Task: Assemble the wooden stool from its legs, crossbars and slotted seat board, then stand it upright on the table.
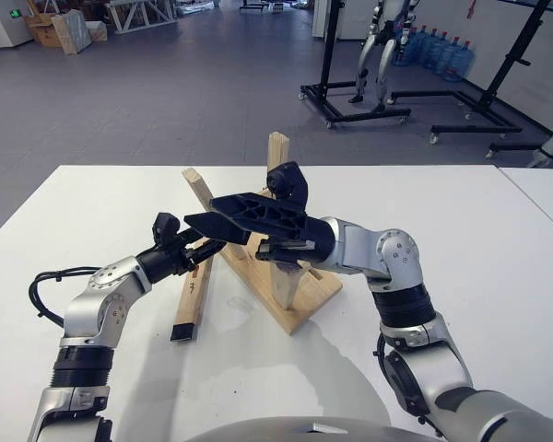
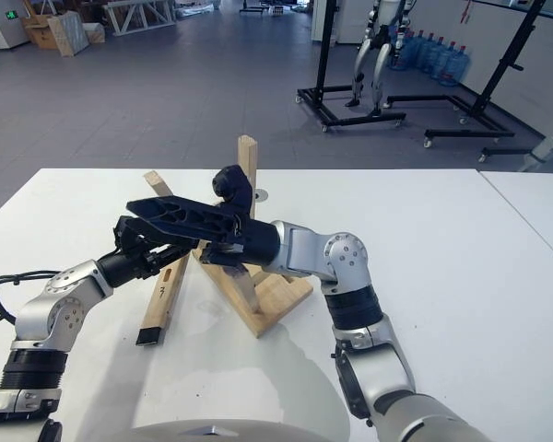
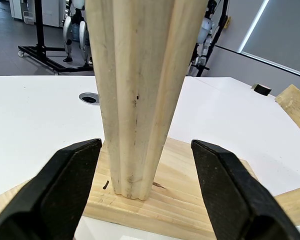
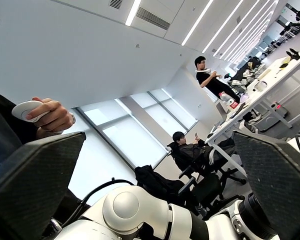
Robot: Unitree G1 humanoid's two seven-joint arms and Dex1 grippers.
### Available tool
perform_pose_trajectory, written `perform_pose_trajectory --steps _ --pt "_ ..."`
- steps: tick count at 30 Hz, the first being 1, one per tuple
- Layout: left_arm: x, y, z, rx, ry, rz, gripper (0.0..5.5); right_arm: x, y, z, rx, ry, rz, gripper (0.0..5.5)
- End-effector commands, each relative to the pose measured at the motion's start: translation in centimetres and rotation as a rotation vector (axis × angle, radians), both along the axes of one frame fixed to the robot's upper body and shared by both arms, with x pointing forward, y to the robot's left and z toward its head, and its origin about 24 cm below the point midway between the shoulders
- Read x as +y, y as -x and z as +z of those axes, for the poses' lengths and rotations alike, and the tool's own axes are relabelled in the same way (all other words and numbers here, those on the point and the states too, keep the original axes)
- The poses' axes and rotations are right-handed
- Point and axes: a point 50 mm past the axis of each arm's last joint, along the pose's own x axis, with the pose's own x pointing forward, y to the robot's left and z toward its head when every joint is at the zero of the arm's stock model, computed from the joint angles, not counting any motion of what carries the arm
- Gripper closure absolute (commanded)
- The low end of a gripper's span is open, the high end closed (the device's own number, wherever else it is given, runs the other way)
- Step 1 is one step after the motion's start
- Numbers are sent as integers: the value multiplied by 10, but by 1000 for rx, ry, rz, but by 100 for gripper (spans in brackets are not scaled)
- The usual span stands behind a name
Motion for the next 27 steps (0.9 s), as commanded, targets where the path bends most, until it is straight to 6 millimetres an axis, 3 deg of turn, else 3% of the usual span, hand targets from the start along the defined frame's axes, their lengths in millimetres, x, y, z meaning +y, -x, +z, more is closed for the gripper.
perform_pose_trajectory --steps 1,9,13,16,18,22,27 --pt "1 1 -1 1 -18 7 222 -4 1 28 -70 -52 -16 10" --pt "5 10 6 6 -52 22 222 -19 0 82 -230 -176 -143 10" --pt "17 26 22 119 -186 174 222 -52 -8 110 -315 -171 -356 10" --pt "15 31 49 159 -226 312 222 -87 -13 126 -360 -146 -553 10" --pt "5 33 56 212 -238 351 222 -108 -16 134 -375 -123 -680 10" --pt "-7 35 48 350 -219 404 222 -129 -31 130 -318 -80 -826 10" --pt "0 50 24 467 -354 530 222 -128 -36 112 -263 -52 -867 10"
